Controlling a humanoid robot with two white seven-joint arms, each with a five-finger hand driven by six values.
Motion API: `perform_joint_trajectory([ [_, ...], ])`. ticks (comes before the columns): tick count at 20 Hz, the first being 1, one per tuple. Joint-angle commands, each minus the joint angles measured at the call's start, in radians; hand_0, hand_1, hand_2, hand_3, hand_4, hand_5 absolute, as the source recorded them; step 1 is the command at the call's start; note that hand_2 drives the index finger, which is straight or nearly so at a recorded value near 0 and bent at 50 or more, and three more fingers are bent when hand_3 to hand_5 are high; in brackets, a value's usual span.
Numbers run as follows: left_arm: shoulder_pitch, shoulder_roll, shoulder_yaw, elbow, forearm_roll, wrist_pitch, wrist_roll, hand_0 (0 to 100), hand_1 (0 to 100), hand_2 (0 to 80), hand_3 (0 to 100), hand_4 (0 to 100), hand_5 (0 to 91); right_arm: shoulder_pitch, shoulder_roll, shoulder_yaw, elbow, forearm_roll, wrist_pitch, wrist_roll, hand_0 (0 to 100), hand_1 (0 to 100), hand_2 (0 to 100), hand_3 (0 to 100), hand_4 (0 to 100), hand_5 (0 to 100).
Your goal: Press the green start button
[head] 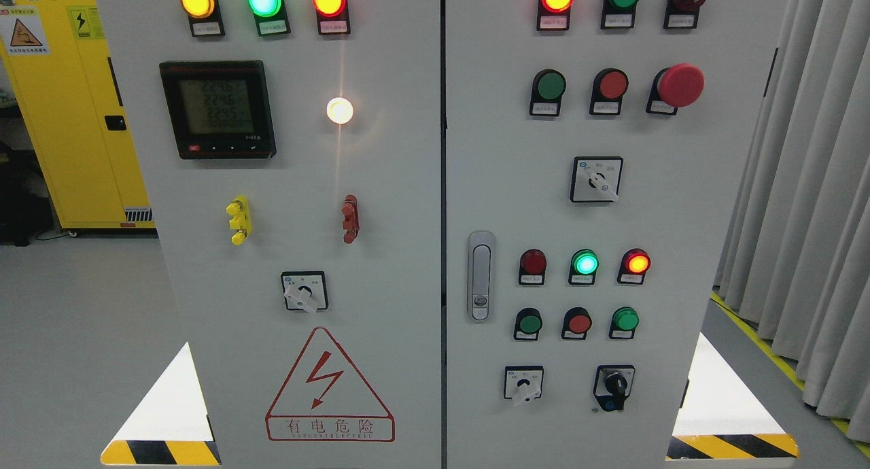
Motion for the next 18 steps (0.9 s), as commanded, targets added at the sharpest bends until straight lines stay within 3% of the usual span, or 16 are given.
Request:
perform_joint_trajectory([
  [1, 0.000, 0.020, 0.000, -0.025, 0.000, 0.001, -0.001, 12, 56, 0.0, 0, 0, 0.0, -0.002, -0.001, -0.002, 0.001, -0.003, 0.000, 0.009, 17, 31, 0, 0, 0, 0],
  [6, 0.000, 0.020, 0.000, -0.025, 0.000, 0.001, 0.001, 12, 56, 0.0, 0, 0, 0.0, -0.003, -0.005, 0.000, -0.009, -0.006, -0.011, 0.011, 17, 32, 0, 0, 0, 0],
  [11, 0.000, 0.013, 0.000, -0.025, 0.000, 0.001, 0.001, 12, 56, 0.0, 0, 0, 0.0, -0.002, 0.001, -0.002, -0.132, 0.006, -0.031, 0.002, 17, 32, 0, 0, 0, 0],
  [15, 0.000, 0.006, 0.002, -0.025, 0.000, 0.001, -0.001, 12, 56, 0.0, 0, 0, 0.0, 0.070, 0.025, 0.006, -0.404, 0.032, -0.026, 0.002, 16, 34, 0, 0, 0, 0],
  [18, 0.003, -0.019, 0.002, -0.025, 0.000, 0.001, -0.001, 12, 56, 0.0, 0, 0, 0.0, 0.127, 0.032, 0.007, -0.596, 0.171, 0.011, -0.006, 15, 37, 0, 0, 0, 0],
])
